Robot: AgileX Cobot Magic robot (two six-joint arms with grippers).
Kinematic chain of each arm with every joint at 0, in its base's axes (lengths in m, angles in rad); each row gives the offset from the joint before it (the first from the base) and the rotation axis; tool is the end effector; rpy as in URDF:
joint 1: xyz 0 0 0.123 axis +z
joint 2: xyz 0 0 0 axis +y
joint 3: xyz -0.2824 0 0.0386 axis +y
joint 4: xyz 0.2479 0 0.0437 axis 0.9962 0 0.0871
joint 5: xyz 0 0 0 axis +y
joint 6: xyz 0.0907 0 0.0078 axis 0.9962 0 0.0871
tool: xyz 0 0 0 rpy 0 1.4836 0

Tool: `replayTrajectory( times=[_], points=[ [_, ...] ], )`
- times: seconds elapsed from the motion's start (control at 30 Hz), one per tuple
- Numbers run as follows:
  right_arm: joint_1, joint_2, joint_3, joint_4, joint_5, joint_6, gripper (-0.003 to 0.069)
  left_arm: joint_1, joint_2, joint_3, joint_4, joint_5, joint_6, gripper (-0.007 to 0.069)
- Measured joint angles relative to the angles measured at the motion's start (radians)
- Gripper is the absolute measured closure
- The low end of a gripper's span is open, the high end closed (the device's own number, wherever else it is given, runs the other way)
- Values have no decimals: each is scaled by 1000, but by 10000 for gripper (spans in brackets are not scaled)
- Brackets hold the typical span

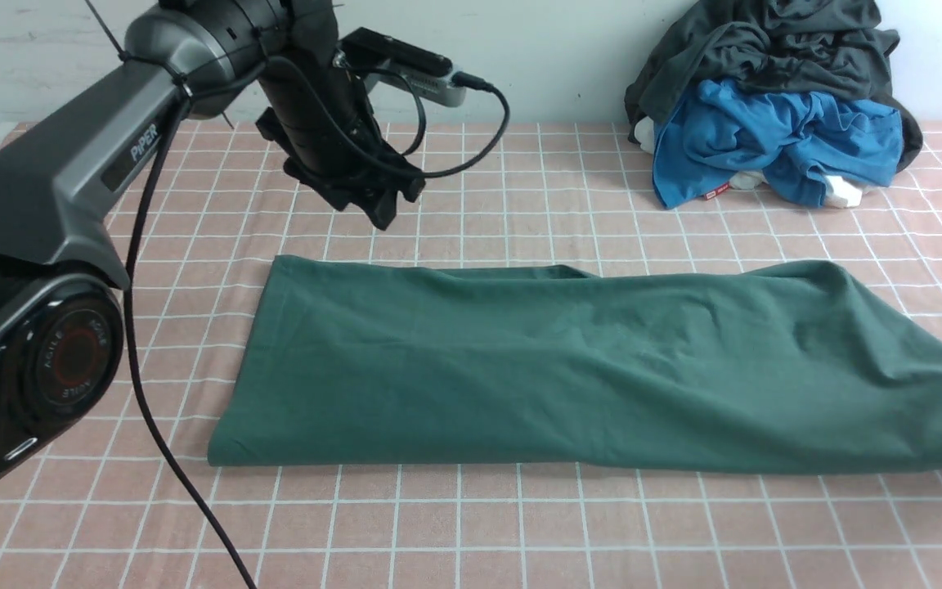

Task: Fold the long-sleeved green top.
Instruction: Use the right arm to clamp the right edge of the fabric, then use the right arm to drag the right edge of the fabric to the left and folds it over the left edge

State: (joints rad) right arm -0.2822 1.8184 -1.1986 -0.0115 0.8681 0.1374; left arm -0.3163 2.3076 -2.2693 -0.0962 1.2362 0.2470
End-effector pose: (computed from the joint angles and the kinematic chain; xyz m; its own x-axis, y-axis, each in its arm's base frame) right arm 0.3351 -0.0980 0.1892 -0.9023 0.3966 -0.1690 0.4002 0.9163 0.0134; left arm 0.4742 -0.1639 0.2563 -0.7874 0.4816 -0.3848 0.5224 0.8527 -0.0019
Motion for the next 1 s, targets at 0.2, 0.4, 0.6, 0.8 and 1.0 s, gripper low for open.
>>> replayTrajectory(
  times=[0.2, 0.4, 0.6, 0.8, 1.0],
  points=[
    [-11, 90, 45, 51, -129, -24, 186, -23, 28, 0, -56, 0, 26, 494],
    [-14, 126, 26, 77, -129, -51, 192, -23, 30, 0, -62, 0, 50, 589],
    [4, 118, 26, 110, -133, -162, 321, -23, 30, 0, -62, 0, 53, 609],
    [38, 73, 36, 113, -145, -194, 606, -23, 30, 0, -62, 0, 67, 609],
    [36, -32, 38, -50, -111, -126, 614, -14, -25, 1, -19, 0, 100, 609]
  ],
)
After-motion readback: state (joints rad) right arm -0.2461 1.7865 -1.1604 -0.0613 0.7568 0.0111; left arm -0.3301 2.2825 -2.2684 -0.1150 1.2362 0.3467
